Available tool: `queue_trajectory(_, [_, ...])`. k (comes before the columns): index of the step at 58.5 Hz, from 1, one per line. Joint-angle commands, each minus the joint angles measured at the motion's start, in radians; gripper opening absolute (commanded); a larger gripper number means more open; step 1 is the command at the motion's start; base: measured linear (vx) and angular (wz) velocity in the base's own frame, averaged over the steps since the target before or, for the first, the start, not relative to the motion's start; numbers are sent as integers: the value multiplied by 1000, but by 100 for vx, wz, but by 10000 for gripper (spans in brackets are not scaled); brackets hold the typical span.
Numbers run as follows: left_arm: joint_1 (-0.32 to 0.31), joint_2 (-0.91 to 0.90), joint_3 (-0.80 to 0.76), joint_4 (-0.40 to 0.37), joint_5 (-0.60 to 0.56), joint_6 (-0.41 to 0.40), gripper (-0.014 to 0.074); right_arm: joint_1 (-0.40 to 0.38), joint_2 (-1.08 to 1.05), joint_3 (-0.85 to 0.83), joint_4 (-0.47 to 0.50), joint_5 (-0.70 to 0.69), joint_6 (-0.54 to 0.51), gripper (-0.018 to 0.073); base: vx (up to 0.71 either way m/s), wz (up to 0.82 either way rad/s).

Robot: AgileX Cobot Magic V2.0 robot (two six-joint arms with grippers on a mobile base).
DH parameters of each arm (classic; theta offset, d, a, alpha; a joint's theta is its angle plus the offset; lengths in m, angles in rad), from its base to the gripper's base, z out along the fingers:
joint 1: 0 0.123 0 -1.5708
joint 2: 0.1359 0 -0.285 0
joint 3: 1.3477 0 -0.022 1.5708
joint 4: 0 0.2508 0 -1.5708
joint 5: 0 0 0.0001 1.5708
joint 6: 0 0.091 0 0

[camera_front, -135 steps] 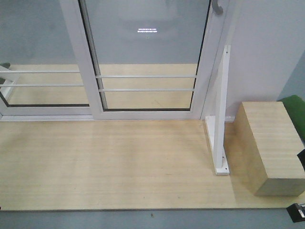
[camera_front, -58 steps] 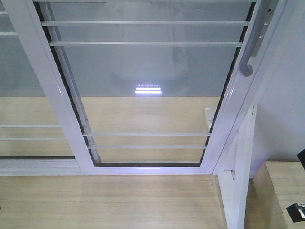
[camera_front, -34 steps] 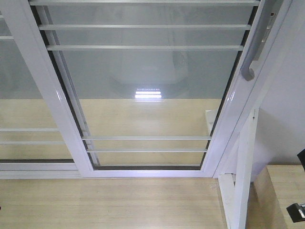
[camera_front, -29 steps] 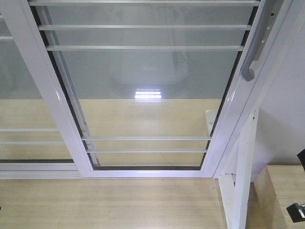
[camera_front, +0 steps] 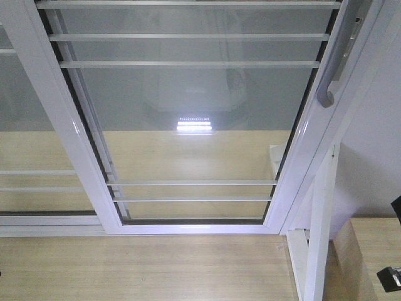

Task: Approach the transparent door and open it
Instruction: 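Raise the right gripper toward the door's silver bar handle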

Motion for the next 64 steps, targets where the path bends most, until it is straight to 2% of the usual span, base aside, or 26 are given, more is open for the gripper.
queue_trajectory(1, [-5, -15, 13, -4, -79, -5, -6, -1, -16, 4, -3, -83, -10, -9, 0, 0])
queue_trajectory(33, [-5, -15, 13, -4, -86, -5, -6, -1, -16, 4, -3, -85, -10, -9, 0, 0])
queue_trajectory(43, [-5, -15, 6, -4, -170, -6, -6, -1, -16, 2, -4, -131, -11, -9, 0, 0])
queue_trajectory(53, [-5, -15, -22, -4, -351, -7, -6, -1, -16, -1, -4, -225, -11, -9, 0, 0])
queue_trajectory(59, [-5, -11, -67, -4, -352, -7, -6, -1, -16, -50, -4, -214, -15, -9, 0, 0])
queue_trajectory(64, [-5, 18, -122, -3, -324, -4, -6, -1, 2, -137, -11, -163, -69, -9, 0, 0])
